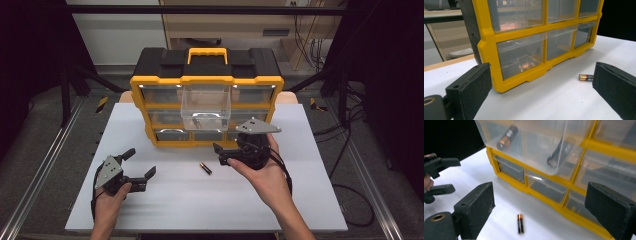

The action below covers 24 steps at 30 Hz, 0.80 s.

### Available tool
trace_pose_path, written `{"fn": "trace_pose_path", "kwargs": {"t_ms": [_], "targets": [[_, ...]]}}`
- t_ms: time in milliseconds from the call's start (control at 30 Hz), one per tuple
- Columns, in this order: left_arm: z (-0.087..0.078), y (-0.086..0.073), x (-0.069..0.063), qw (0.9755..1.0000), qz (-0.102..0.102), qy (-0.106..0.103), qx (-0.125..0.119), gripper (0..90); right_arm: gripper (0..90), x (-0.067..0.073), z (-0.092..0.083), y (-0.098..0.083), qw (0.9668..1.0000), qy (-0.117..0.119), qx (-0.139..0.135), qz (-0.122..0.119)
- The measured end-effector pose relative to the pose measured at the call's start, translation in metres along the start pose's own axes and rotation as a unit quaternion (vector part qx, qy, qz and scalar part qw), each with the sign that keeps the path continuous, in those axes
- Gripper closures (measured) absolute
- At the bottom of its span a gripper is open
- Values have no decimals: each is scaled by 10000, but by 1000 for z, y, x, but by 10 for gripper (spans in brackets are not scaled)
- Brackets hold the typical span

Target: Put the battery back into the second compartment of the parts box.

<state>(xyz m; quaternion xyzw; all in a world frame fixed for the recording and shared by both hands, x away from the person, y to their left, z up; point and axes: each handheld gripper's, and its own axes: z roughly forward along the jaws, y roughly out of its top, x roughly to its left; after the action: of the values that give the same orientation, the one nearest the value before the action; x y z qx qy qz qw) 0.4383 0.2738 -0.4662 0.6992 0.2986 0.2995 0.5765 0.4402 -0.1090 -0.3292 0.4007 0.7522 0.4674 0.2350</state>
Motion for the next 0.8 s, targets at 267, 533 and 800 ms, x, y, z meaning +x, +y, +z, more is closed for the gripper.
{"fn": "trace_pose_path", "kwargs": {"t_ms": [267, 533, 800], "targets": [[0, 0, 0, 10000, 6, 9, 5, 20, 100, 1, 15, -22, 9996, 80, 239, 119], [0, 0, 0, 10000, 10, 2, 6, 20, 104, 1, 29, -40, 9988, 162, 392, 235], [0, 0, 0, 10000, 11, 4, 7, 20, 106, 2, 42, -51, 9978, 234, 540, 322]]}}
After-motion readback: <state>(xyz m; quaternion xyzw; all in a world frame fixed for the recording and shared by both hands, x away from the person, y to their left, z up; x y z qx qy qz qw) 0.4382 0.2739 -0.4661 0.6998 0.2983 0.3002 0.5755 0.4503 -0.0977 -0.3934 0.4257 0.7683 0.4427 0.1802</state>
